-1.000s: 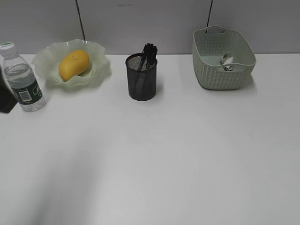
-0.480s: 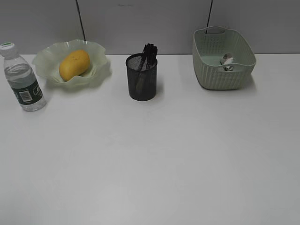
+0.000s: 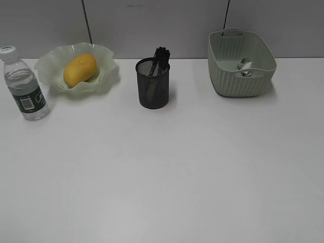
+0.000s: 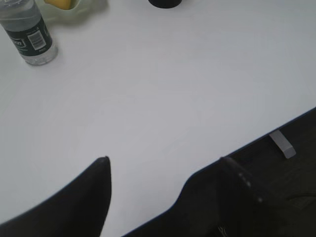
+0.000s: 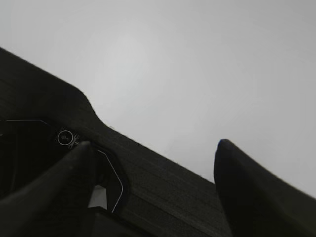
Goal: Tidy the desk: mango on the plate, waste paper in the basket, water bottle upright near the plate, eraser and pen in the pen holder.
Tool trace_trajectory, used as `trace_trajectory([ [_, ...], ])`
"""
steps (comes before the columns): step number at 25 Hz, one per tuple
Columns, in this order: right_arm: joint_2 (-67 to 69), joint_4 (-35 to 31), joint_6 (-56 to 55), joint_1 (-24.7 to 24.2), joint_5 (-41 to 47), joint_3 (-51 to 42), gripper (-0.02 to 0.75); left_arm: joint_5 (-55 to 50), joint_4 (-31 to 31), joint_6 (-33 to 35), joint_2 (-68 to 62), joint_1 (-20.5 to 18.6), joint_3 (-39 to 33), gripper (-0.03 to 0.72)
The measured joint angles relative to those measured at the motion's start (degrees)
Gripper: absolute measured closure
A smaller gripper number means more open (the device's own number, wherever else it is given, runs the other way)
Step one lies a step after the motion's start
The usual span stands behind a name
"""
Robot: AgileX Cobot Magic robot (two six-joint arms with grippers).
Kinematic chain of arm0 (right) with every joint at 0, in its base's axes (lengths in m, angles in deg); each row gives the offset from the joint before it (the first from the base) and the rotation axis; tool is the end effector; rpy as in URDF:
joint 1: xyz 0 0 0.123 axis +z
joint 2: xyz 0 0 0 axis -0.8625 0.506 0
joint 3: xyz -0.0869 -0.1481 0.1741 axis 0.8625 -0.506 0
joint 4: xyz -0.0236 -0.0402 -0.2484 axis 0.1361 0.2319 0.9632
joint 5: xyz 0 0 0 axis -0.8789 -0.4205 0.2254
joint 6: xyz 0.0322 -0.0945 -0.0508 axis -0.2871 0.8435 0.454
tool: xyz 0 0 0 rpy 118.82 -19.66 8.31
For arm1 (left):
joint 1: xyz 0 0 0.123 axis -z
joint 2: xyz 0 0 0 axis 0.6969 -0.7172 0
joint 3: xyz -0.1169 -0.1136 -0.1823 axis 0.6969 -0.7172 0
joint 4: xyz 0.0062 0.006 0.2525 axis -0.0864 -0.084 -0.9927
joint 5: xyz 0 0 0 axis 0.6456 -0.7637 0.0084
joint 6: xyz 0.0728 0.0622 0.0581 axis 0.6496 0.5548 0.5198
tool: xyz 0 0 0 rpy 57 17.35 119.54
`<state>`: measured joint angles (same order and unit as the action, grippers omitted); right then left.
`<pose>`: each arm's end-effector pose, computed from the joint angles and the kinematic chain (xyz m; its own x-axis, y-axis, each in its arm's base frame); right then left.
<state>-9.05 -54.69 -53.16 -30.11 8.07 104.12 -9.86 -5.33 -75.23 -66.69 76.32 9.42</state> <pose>0.1024 0.0534 0.2321 -0.6956 -0.4151 -0.5864 -0.4874 0.8723 -0.0392 0.0655 -0.0384 0.2642 -0.5344 0.2438 -0.8093 0.4777 0.8770 -0.0512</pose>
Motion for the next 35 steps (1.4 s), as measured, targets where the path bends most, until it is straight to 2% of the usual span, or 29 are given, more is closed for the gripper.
trace_trajectory([
  [13, 0.0, -0.4, 0.3, 0.0, -1.8, -0.8, 0.146, 0.1, 0.2, 0.0, 0.0, 0.0, 0.0, 0.228],
  [16, -0.4, -0.5, 0.3, -0.1, -2.0, -0.8, 0.146, 0.2, 0.2, 0.0, 0.2, -2.0, 0.0, 0.235],
  [18, -1.8, -0.8, 0.4, -1.1, -2.0, -0.8, 0.146, 0.2, 0.2, 0.0, 0.9, -5.0, 0.0, 0.236],
  [21, -6.0, -0.9, 0.4, -6.2, -2.0, -0.8, 0.146, 0.4, 0.2, 0.0, 2.9, -10.4, 0.0, 0.236],
  [27, -18.9, -0.9, 0.4, -23.4, -2.0, -0.8, 0.147, 0.5, 0.2, 0.0, 6.4, -23.0, 0.0, 0.237],
  [29, -23.1, -0.9, 0.4, -27.4, -2.0, -0.8, 0.147, 0.5, 0.2, 0.0, 7.7, -26.3, 0.0, 0.241],
  [32, -27.2, -0.9, 0.4, -29.2, -2.0, -0.8, 0.147, 0.4, 0.2, 0.0, 9.7, -28.3, 0.0, 0.256],
  [35, -27.7, -1.0, 0.4, -29.3, -2.1, -0.8, 0.147, 0.5, 0.3, 0.0, 9.9, -28.6, -0.1, 0.267],
])
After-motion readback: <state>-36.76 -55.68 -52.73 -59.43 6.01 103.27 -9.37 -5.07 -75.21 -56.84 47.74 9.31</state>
